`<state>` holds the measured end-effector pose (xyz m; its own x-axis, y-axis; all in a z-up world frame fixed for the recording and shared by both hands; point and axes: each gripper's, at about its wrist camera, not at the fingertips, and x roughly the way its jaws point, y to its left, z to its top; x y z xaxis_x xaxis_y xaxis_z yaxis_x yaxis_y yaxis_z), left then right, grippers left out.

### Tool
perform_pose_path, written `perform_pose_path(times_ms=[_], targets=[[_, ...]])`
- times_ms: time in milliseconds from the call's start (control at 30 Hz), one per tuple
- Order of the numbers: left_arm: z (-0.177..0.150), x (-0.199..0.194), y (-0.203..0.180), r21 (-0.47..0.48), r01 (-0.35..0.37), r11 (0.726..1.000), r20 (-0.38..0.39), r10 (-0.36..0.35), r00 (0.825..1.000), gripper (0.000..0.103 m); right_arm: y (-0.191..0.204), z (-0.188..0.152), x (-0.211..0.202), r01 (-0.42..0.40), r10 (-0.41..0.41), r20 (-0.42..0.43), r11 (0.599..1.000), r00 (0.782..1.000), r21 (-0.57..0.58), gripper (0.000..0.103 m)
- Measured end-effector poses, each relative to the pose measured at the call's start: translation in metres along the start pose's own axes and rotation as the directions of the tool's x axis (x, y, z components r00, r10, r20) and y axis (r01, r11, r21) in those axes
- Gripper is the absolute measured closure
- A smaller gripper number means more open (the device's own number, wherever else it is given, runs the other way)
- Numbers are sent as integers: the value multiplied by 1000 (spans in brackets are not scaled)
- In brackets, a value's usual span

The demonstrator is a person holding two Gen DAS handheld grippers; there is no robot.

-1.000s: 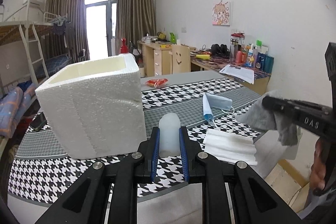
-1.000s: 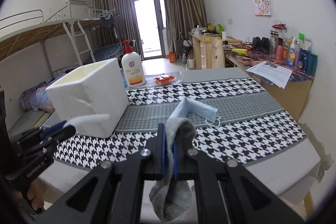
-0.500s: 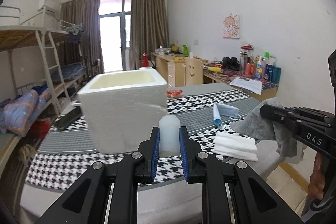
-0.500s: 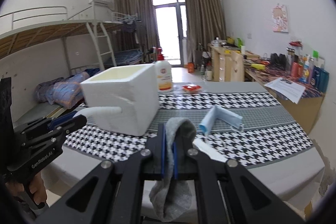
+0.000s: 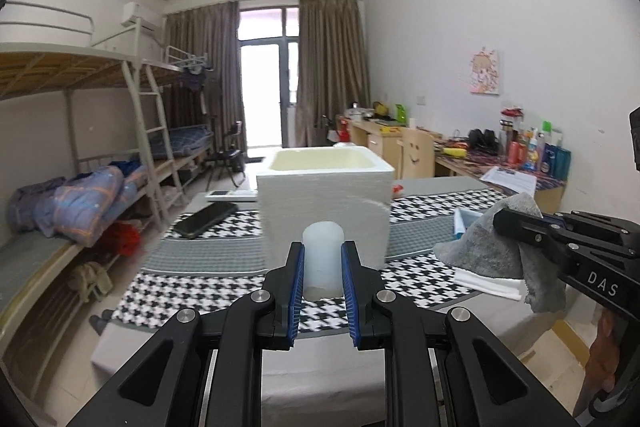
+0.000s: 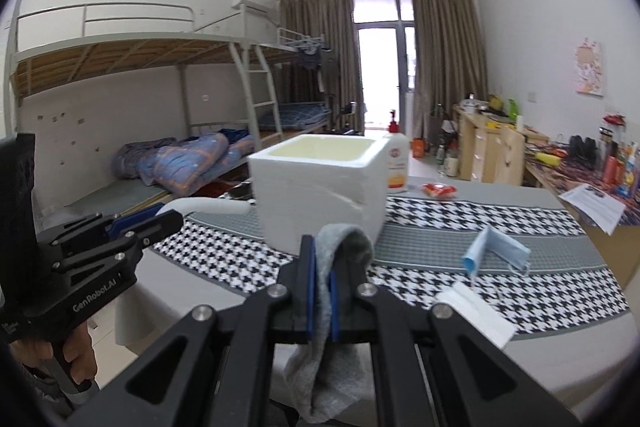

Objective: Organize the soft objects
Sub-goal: 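Carry the sock with right tool while left tool carries cylinder toward the foam box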

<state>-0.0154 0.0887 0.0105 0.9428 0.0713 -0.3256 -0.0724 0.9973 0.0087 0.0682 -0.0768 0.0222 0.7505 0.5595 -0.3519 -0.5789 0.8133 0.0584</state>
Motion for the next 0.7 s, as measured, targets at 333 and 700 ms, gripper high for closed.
perform_pose_path(times_ms=[333, 700], targets=[[-4, -10, 21, -30, -44, 999, 8, 44, 999, 83, 20, 0, 12, -59, 58, -11, 998, 998, -28, 94], [7, 9, 22, -20, -24, 1000, 11, 25, 1000, 83, 16, 10, 23, -50, 49, -21, 998, 999, -26, 94]])
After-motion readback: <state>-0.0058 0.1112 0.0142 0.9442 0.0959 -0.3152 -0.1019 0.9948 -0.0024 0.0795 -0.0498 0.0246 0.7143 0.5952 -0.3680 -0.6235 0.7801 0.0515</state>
